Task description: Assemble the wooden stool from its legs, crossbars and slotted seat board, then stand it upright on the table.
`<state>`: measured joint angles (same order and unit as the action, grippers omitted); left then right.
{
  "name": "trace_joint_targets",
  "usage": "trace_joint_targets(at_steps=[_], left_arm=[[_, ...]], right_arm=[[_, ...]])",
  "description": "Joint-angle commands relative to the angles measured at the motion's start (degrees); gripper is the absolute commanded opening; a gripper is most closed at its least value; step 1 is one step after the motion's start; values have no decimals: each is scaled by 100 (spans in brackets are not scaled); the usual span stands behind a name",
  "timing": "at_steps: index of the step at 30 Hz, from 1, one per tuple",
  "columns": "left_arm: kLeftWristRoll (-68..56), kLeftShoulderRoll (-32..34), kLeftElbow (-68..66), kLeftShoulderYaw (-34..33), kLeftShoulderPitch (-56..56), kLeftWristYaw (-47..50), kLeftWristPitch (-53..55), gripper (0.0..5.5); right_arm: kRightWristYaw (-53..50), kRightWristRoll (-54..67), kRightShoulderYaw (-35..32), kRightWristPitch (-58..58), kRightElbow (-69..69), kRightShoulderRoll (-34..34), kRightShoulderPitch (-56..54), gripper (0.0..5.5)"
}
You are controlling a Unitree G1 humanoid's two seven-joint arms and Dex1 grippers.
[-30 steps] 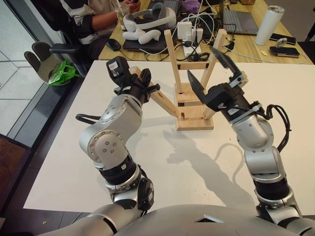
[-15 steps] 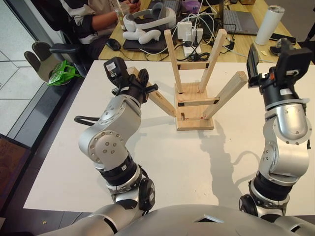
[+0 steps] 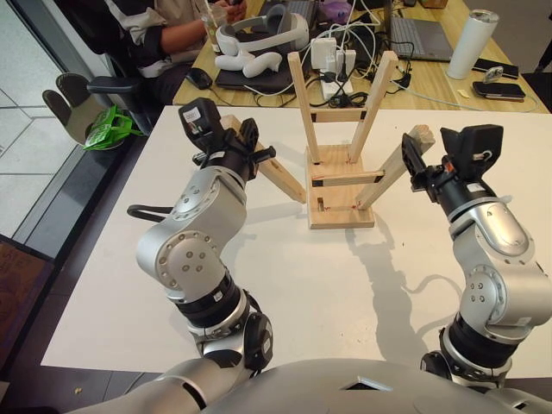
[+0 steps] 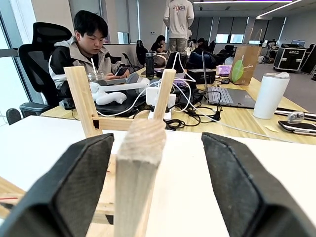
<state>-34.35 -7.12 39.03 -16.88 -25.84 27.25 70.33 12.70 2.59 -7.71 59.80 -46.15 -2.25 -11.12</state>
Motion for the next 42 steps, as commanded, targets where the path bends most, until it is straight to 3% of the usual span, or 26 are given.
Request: trace_joint_targets(at_steps=[1,11,17,25,35,42], left_arm=[[101,-81,20,-7,-124,-40,13,101],[171,-799,71,87,-104,172,-123,101],[134,-1333,-9,701,298,440,-354,101],[194,-1025,99,847,632,500,-349,101],[705,-1453,-446,1474,1314,942,-1832,101],[632,-1057,-464,1753,1652,1138,-1490,101]], right_arm=[[-141,235,-218,292,145,85,-26,262],[-356,908,-622,616,327,339,-419,105],[-530,1051,-622,610,509,342,-603,100],[-1107,959,-322,348,572,823,-344,100],[-675,1195,-248,164,1415,149,-972,100],[-586,1205,-149,28,1500,19,-1064,100]])
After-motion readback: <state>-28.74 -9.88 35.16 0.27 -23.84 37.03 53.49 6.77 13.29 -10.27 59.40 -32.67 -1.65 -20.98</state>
